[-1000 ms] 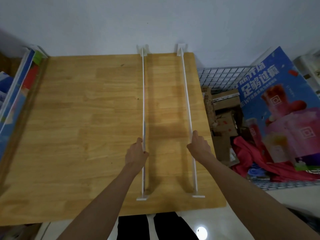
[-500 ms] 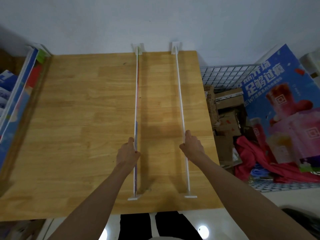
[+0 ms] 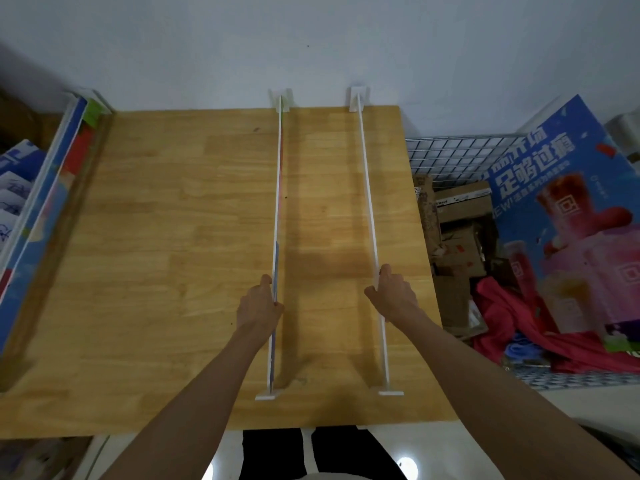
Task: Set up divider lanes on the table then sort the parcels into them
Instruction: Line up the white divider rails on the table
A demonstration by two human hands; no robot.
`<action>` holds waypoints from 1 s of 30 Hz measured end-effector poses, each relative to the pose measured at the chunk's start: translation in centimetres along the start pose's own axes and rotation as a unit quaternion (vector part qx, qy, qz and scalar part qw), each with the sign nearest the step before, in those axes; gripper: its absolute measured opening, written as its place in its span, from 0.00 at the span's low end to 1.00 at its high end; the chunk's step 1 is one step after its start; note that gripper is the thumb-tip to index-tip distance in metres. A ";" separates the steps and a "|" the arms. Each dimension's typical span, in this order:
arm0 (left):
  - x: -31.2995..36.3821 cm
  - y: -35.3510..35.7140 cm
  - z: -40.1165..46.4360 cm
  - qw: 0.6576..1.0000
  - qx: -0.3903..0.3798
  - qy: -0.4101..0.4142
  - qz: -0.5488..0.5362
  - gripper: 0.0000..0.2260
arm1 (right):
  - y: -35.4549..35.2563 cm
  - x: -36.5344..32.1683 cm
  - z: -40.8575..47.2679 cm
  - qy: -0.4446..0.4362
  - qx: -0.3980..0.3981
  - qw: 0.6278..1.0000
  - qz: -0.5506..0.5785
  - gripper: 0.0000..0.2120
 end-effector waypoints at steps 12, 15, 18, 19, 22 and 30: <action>0.2 -4.4 -0.4 0.999 0.010 0.016 0.036 0.26 | -3.3 -3.6 -1.8 -0.074 0.064 0.993 -0.064 0.19; -1.0 -7.6 -1.0 0.995 0.084 0.028 0.055 0.23 | -4.2 -6.6 -2.7 -0.151 0.108 0.979 -0.084 0.18; -2.9 -10.1 -2.3 0.985 0.146 0.031 0.086 0.22 | -4.1 -9.8 -3.7 -0.214 0.132 0.963 -0.101 0.18; -3.7 -10.7 -2.7 0.981 0.165 0.030 0.094 0.22 | -3.8 -10.9 -4.1 -0.233 0.139 0.957 -0.104 0.19; -6.4 -12.0 -4.0 0.971 0.209 0.018 0.111 0.24 | -2.6 -14.0 -5.3 -0.283 0.156 0.940 -0.112 0.22; -15.4 -14.8 -5.8 0.964 0.240 -0.040 0.108 0.26 | 2.0 -21.8 -8.4 -0.345 0.157 0.919 -0.113 0.24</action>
Point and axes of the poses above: each hand's wrist, its own z-axis towards the middle knuckle, its own y-axis out of the palm, x = y × z, the point moved 2 cm from there along z, towards the middle knuckle, and after that the axes turned 13 degrees about z, right-handed, at the moved point
